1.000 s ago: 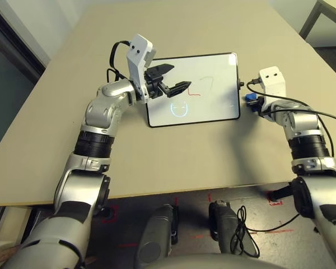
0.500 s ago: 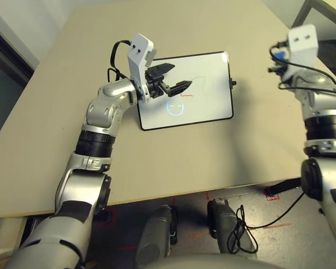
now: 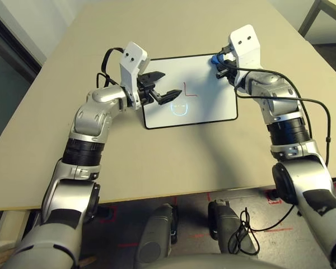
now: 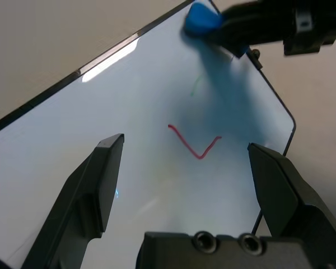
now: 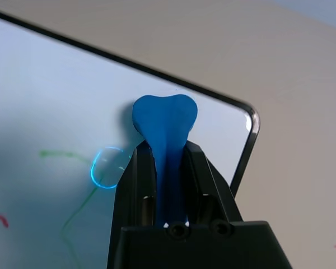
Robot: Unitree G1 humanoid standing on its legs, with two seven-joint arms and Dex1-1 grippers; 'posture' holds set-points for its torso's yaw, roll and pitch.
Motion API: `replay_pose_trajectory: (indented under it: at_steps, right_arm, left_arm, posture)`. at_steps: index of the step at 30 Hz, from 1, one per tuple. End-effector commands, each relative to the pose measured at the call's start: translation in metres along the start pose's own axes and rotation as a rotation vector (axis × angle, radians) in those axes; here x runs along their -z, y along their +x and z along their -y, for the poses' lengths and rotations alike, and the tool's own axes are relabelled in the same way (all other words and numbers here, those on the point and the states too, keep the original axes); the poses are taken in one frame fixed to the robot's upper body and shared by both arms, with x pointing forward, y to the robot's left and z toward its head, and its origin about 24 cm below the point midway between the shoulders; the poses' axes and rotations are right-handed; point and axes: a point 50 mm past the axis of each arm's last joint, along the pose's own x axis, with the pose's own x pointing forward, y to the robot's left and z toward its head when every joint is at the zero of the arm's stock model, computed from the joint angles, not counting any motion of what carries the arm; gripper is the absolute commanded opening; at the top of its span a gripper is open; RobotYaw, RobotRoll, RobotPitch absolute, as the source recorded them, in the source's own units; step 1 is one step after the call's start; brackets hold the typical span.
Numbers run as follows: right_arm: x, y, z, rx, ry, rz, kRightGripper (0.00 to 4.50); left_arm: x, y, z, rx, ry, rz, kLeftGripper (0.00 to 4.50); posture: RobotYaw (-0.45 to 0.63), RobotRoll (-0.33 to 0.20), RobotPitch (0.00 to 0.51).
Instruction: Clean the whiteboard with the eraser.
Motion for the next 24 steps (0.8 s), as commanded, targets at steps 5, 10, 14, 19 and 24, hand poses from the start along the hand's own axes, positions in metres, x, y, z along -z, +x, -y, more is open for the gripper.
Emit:
replay_pose_trajectory:
  at_steps: [5,10,14,19,24]
  right_arm:
    - [0.028,-0.005,-0.041,-0.145,-0.004,-0.099,0.60]
    - [0.033,-0.007,-0.052,-0.186,-0.002,-0.123,0.60]
    - [0.021,-0.004,-0.037,-0.112,0.007,-0.076,0.60]
    - [0.003,0.000,-0.013,-0.010,0.020,-0.019,0.58]
    - [0.010,0.001,-0.020,-0.043,0.025,-0.047,0.57]
  left_arm:
    - [-0.001,-0.001,0.001,0.002,-0.002,-0.005,4.50]
    - [-0.003,0.001,0.002,0.014,0.000,-0.001,4.50]
    - [-0.004,0.001,0.003,0.018,0.002,0.002,4.50]
    - [-0.004,0.002,0.004,0.022,0.003,0.002,4.50]
    - [-0.005,0.003,0.006,0.025,0.001,0.005,4.50]
  posture:
    - [0.02,0.000,0.170]
    - [0.02,0.000,0.171]
    - [0.02,0.000,0.167]
    - [0.02,0.000,0.164]
    - [0.02,0.000,0.165]
